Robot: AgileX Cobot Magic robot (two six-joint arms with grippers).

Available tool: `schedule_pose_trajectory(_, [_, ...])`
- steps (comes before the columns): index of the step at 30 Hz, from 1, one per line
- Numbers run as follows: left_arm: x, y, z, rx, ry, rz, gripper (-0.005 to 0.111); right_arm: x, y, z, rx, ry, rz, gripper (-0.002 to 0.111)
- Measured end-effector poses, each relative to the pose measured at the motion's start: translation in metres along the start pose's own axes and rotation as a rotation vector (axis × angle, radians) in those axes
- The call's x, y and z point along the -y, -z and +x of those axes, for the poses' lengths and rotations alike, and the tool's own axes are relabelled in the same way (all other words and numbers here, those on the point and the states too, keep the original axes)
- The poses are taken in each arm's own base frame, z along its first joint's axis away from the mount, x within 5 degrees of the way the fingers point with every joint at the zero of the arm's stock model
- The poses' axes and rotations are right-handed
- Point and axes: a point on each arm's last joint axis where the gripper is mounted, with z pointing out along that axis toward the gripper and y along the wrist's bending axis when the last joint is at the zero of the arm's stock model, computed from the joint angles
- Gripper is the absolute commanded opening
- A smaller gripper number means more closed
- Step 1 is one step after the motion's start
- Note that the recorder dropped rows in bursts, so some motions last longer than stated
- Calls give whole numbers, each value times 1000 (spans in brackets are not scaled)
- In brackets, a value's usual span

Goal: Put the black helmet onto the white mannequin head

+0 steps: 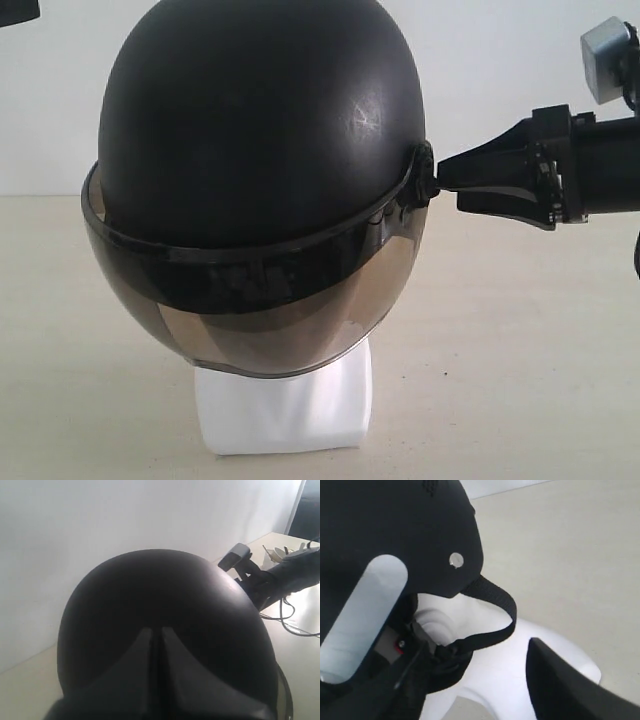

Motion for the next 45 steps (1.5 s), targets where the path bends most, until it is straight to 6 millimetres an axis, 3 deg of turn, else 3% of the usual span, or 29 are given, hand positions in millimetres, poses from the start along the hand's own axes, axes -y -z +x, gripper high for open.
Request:
schedule_pose_trajectory(6, [-1, -9, 4, -17, 6, 31, 4, 1, -3, 0, 8, -52, 31, 56])
schedule_pose_trajectory(12, [-1, -18, 7, -30, 13, 54, 4, 4, -3, -1, 17, -74, 58, 44])
schedule_pose_trajectory(26, [-1, -28, 11, -46, 1, 79, 4, 8, -3, -3, 42, -116, 99, 43])
schedule_pose_trajectory(28, [-1, -28, 11, -46, 1, 79, 4, 9, -2, -3, 51, -125, 109, 44])
schedule_pose_trajectory(33, [-1, -28, 11, -46, 1, 79, 4, 6, -10, -2, 47, -128, 113, 59])
schedule_pose_trajectory(45, [-1, -28, 11, -45, -1, 79, 4, 5, -22, 1, 43, -177, 136, 58])
